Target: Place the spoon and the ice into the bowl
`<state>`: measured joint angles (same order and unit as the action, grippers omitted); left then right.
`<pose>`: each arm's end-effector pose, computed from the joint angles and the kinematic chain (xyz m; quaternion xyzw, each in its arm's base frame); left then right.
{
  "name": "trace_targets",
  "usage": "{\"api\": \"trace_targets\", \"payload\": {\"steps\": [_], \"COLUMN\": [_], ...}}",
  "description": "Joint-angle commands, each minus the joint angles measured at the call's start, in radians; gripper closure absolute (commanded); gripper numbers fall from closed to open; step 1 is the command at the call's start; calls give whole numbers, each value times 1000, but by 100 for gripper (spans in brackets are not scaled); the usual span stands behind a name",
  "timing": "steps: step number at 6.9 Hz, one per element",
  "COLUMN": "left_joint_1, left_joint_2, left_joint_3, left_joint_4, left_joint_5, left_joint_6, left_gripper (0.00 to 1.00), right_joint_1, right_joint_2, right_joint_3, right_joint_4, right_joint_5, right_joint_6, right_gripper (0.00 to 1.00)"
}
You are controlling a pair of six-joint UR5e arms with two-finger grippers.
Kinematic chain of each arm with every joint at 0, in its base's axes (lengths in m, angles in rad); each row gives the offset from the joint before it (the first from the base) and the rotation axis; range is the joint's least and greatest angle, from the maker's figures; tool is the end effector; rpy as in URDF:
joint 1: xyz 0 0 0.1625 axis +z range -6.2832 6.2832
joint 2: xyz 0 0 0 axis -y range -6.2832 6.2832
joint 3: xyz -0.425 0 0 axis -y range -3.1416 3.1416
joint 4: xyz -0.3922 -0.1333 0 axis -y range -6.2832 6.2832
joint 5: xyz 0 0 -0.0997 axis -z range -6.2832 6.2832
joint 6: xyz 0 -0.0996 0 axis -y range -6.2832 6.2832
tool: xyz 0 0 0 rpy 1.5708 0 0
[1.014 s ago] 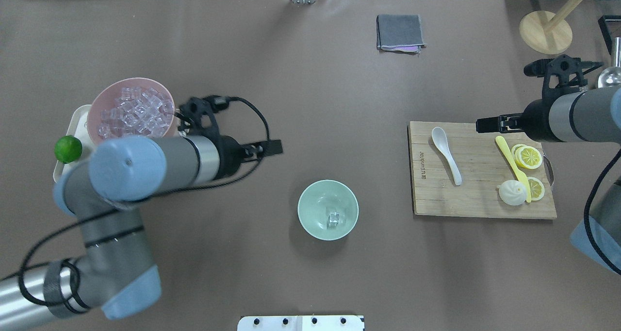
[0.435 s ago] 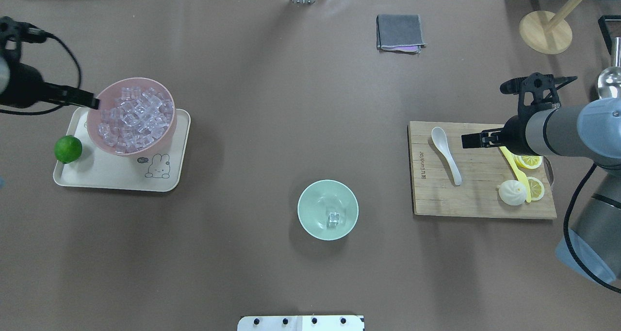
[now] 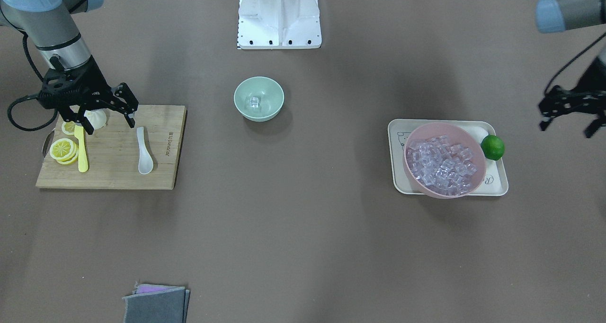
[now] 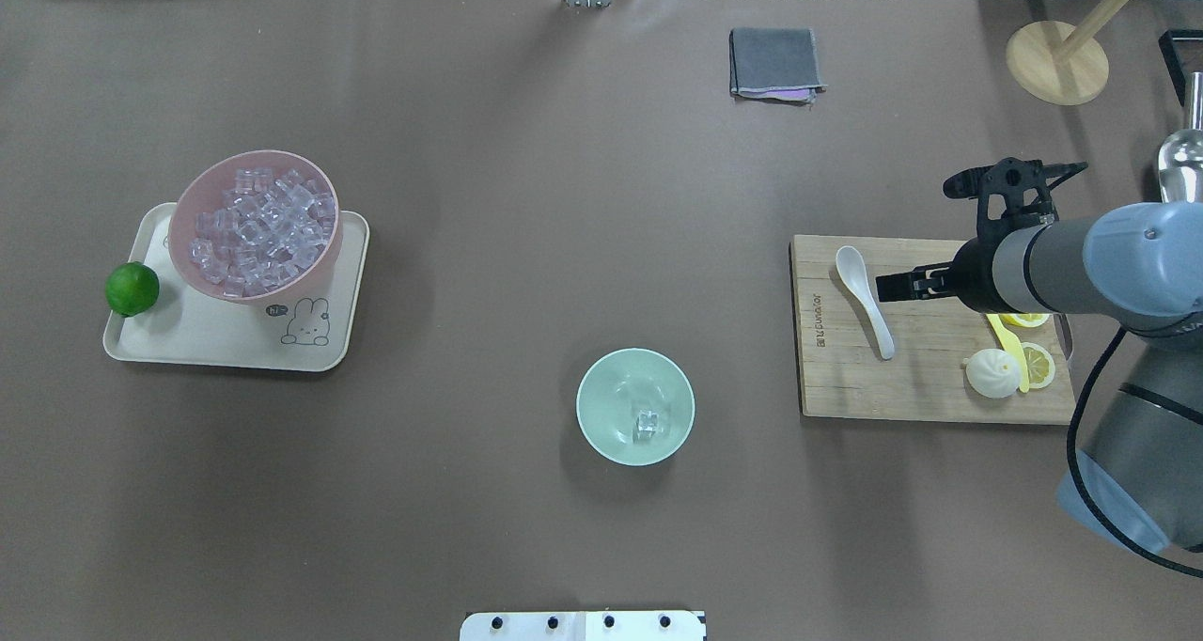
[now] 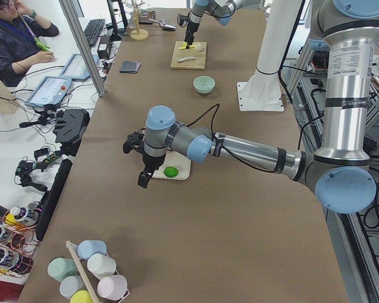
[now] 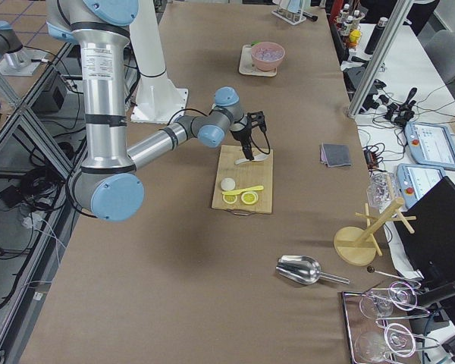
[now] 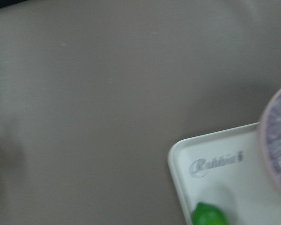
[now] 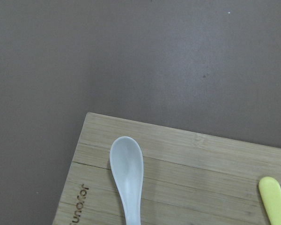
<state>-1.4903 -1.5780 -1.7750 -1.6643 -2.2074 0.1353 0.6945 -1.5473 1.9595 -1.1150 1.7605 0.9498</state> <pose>-0.0332 -0.5100 0.5517 0.1527 0.3053 0.1483 0.9282 -0.3174 -0.4134 0.4174 0.1879 -0.3838 -0.0066 0.9041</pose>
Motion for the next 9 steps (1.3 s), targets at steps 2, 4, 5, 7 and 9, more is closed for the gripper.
{"api": "trace_targets", "payload": {"steps": [2, 4, 5, 7, 9], "left_joint_1": [-120, -120, -120, -119, -119], "left_joint_2": [-14, -22, -22, -20, -22], "left_joint_3": [119, 118, 121, 126, 124], "left_joint_4": [170, 163, 163, 163, 163], "left_joint_5": [-41, -43, -44, -44, -44], "left_joint_6": [287, 279, 279, 280, 280], "left_gripper": [2, 1, 1, 1, 1], "right_joint_1": [-82, -87, -86, -84, -82], "right_joint_2": [36, 79, 81, 79, 69], "right_joint_3": [-48, -97, -97, -100, -105], "right_joint_4": [8, 11, 12, 11, 9], "right_joint_5": [-65, -65, -64, -65, -65], "right_joint_6": [-19, -75, -74, -63, -57], "right_gripper": [2, 8, 17, 37, 47]}}
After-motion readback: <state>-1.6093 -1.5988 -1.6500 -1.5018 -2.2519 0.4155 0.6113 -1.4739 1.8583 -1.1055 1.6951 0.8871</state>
